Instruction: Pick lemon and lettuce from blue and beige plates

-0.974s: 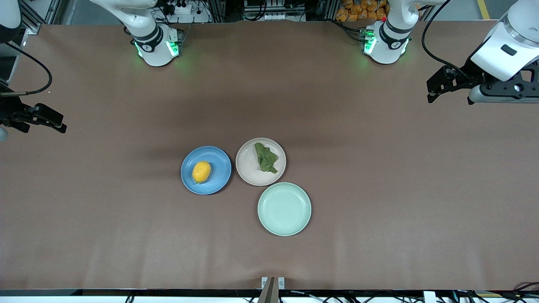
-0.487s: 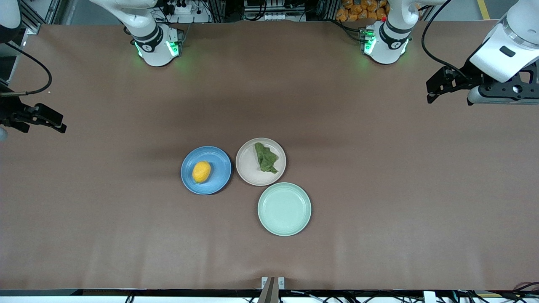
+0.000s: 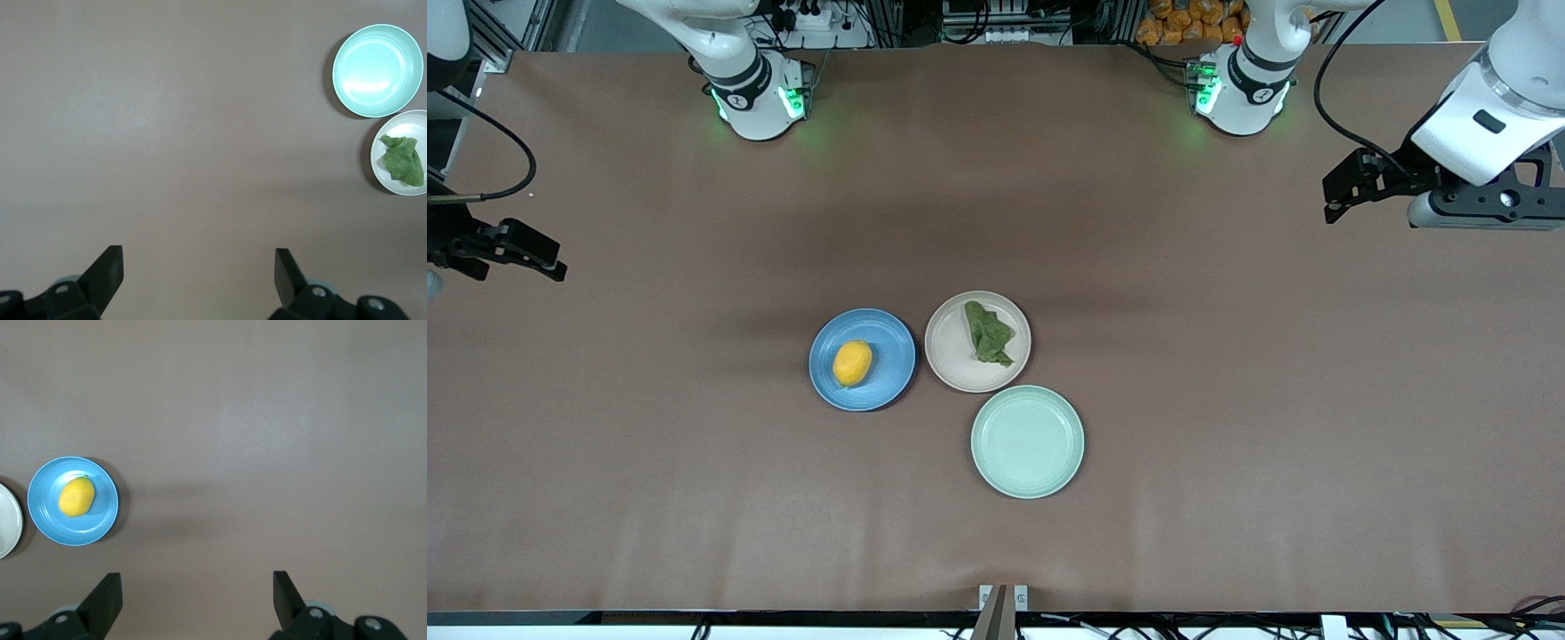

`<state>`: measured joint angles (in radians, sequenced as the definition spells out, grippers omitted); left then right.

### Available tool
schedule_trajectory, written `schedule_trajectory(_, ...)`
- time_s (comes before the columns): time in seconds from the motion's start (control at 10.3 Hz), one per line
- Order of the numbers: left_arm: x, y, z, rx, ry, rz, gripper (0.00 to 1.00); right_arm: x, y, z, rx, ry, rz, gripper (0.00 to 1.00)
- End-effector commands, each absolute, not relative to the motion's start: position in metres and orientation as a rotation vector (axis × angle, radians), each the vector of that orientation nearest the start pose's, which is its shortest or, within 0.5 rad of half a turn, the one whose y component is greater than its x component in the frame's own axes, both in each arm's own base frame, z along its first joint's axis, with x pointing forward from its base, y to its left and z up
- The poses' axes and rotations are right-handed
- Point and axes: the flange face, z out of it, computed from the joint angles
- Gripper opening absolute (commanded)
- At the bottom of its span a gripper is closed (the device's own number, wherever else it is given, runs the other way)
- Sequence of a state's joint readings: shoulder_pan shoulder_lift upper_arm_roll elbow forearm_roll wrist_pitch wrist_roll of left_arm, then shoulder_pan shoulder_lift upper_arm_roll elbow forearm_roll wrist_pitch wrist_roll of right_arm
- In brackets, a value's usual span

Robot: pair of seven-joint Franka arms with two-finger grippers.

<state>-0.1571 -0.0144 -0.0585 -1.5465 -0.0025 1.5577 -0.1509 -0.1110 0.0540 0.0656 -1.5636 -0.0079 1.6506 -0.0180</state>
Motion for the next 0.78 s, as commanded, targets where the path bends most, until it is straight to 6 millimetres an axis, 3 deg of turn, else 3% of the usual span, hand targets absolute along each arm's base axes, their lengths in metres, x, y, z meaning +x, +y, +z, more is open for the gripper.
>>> schedule_trajectory(0.0, 0.542, -0.126, 0.636, -3.157, 0.119, -0.007, 1.00, 0.579, -0.032, 0.608, -3.150, 0.043, -0.050, 1.00)
schedule_trajectory(0.19, 0.545, -0.141, 0.624, -3.161, 0.156, 0.030, 1.00, 0.578, -0.031, 0.606, -3.150, 0.038, -0.046, 1.00)
schedule_trajectory(0.68, 0.563, -0.225, 0.562, -3.183, 0.119, 0.086, 1.00, 0.576, -0.031, 0.604, -3.148, 0.045, -0.007, 1.00)
